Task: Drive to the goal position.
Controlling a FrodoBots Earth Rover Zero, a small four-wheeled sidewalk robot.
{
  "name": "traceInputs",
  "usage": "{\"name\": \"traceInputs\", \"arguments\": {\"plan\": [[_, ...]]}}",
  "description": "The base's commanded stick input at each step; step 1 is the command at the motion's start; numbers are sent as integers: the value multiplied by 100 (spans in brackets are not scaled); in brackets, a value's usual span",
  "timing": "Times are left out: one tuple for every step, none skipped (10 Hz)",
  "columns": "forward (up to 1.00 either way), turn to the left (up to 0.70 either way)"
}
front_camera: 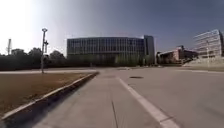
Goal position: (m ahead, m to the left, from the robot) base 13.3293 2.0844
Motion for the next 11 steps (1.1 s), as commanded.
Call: {"name": "traceInputs", "arguments": {"plan": [[70, 2], [70, 2], [70, 2], [70, 2], [70, 2], [70, 2], [70, 2], [70, 2], [70, 2], [70, 2], [70, 2]]}}
